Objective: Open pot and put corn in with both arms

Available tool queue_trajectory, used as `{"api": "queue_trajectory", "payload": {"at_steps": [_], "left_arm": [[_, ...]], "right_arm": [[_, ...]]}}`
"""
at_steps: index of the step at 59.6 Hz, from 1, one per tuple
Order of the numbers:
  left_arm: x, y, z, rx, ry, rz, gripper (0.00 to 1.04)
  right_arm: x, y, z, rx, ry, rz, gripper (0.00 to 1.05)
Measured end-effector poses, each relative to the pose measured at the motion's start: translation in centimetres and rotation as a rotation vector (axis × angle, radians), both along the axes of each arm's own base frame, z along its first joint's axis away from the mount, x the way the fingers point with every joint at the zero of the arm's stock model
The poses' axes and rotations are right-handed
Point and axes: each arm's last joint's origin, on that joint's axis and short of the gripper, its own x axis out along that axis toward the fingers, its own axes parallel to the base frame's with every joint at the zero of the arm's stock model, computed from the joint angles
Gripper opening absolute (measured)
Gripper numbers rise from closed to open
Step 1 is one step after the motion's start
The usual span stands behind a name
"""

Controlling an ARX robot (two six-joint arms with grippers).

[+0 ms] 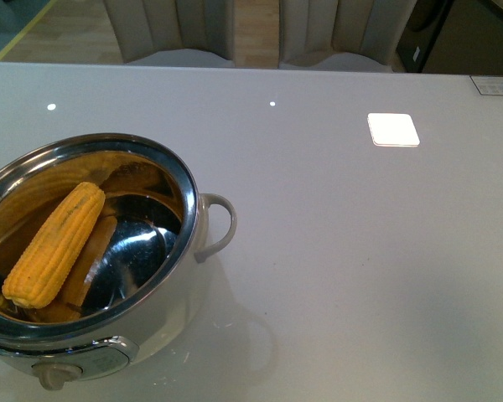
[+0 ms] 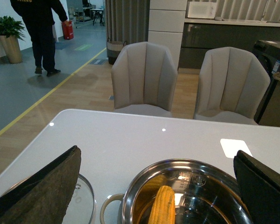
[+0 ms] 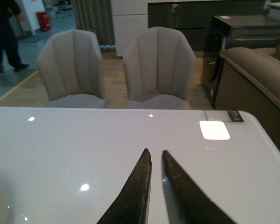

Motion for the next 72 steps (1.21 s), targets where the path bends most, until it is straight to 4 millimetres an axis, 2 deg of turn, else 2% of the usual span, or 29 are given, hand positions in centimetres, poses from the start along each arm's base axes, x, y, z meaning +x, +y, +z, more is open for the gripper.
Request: {"api": "queue_trajectory", "payload": {"at_steps": [10, 34, 43, 63, 72], "left_arm": [[0.0, 0.0, 0.0, 0.0, 0.0, 0.0, 0.98], [0.0, 0.0, 0.0, 0.0, 0.0, 0.0, 0.98], [0.0, 0.0, 0.0, 0.0, 0.0, 0.0, 0.98], [0.0, 0.0, 0.0, 0.0, 0.0, 0.0, 0.98], [0.0, 0.0, 0.0, 0.0, 0.0, 0.0, 0.98]], "right_arm": [[-0.5, -0.2, -0.6, -0.001, -0.011, -0.013, 0.02], [-1.3, -0.2, -0.5, 0.0, -0.025, -0.012, 0.02], [-2.4, -0.3, -0.8, -0.001, -0.017, -0.013, 0.02], [-2.5, -0.3, -0.8, -0.001, -0.019, -0.013, 0.02], [-2.5, -0.3, -0.8, -0.003, -0.019, -0.013, 0.3]]}}
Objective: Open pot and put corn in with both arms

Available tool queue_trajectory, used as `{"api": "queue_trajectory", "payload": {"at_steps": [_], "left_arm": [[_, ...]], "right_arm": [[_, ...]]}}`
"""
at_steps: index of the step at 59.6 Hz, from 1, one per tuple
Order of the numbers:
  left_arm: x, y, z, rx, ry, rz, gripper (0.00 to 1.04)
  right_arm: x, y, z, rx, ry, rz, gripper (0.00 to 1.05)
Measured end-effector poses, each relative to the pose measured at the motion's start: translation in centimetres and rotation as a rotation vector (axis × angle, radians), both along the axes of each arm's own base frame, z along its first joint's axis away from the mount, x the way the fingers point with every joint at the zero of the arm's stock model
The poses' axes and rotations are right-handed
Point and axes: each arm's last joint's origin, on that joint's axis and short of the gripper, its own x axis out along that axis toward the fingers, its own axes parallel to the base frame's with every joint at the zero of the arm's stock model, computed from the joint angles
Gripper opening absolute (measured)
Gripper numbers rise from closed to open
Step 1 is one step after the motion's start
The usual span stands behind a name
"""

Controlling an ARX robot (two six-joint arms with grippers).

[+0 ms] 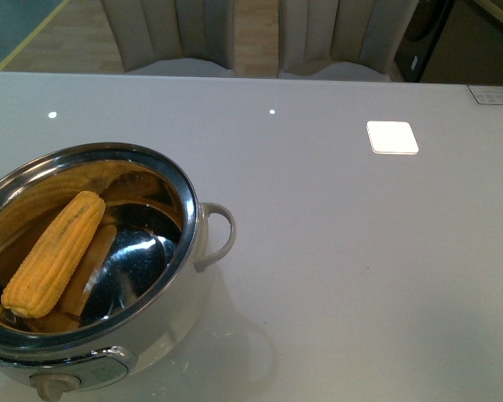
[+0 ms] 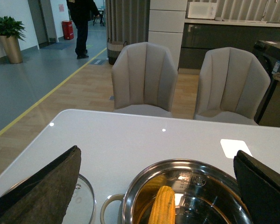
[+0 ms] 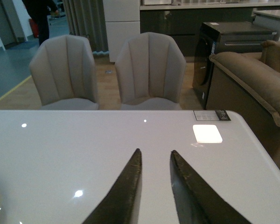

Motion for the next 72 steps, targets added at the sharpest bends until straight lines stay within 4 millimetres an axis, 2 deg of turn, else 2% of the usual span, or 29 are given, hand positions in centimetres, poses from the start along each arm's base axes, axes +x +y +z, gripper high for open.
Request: {"api": "queue_trajectory", "payload": {"at_steps": [5, 12, 18, 21, 72], "left_arm": [[0.0, 0.0, 0.0, 0.0, 0.0, 0.0, 0.98], [0.0, 0.0, 0.0, 0.0, 0.0, 0.0, 0.98], [0.0, 0.0, 0.0, 0.0, 0.0, 0.0, 0.98], [0.0, 0.0, 0.0, 0.0, 0.0, 0.0, 0.98], [0.0, 0.0, 0.0, 0.0, 0.0, 0.0, 0.98]], "right_arm": [[0.0, 0.0, 0.0, 0.0, 0.0, 0.0, 0.47], [0.0, 0.0, 0.0, 0.0, 0.0, 0.0, 0.66], [0.0, 0.0, 0.0, 0.0, 0.0, 0.0, 0.91], [0.0, 0.0, 0.0, 0.0, 0.0, 0.0, 0.97], [0.0, 0.0, 0.0, 0.0, 0.0, 0.0, 0.96]]}}
